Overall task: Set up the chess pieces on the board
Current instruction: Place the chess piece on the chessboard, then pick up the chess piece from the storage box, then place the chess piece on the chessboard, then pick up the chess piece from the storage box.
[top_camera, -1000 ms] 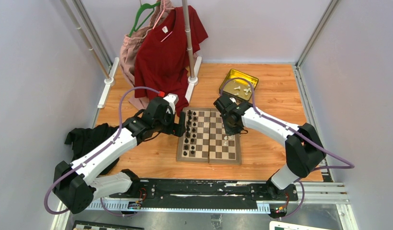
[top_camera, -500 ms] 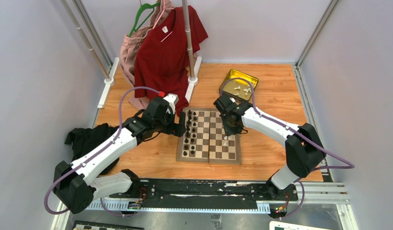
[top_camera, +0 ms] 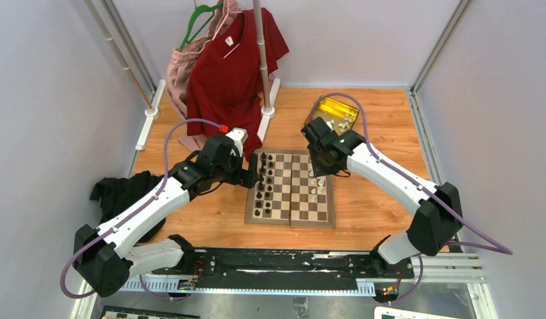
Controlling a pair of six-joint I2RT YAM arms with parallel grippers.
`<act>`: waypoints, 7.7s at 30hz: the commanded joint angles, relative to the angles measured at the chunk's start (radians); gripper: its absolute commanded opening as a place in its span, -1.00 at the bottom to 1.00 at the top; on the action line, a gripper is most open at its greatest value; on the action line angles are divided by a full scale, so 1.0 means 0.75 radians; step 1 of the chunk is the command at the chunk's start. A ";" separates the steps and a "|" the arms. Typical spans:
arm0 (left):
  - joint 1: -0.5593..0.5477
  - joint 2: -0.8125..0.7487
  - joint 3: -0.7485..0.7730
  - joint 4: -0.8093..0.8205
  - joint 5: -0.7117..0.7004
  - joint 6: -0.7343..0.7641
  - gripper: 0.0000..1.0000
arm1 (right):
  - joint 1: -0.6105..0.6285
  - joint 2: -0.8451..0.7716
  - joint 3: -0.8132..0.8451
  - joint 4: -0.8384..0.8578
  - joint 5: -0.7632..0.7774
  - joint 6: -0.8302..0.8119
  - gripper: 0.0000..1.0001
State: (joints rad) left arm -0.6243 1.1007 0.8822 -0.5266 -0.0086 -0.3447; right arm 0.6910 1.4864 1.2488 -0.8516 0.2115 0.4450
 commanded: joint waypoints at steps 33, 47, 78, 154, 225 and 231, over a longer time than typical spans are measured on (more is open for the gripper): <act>0.000 0.134 0.128 0.023 0.003 0.026 0.97 | -0.673 1.143 1.349 0.255 0.197 -0.300 -0.13; -0.001 0.239 0.173 0.005 0.003 0.028 0.97 | -0.722 1.286 1.376 0.309 0.112 -0.324 -0.14; -0.001 0.274 0.176 0.000 0.003 0.034 0.96 | -0.733 1.264 1.246 0.342 0.072 -0.352 -0.92; 0.000 0.154 0.073 0.012 0.003 0.042 0.96 | -0.287 0.452 0.044 0.556 -0.100 -0.227 -1.00; -0.001 0.383 0.233 0.001 0.013 0.101 0.95 | -0.552 1.207 1.298 0.123 -0.049 -0.080 -0.37; -0.001 0.410 0.244 -0.003 0.013 0.120 0.96 | -0.568 1.211 1.234 0.119 -0.036 -0.045 -0.38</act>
State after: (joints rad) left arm -0.6243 1.3960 1.0363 -0.5255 -0.0002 -0.2798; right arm 0.2852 2.3966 2.1841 -0.7277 0.1608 0.3691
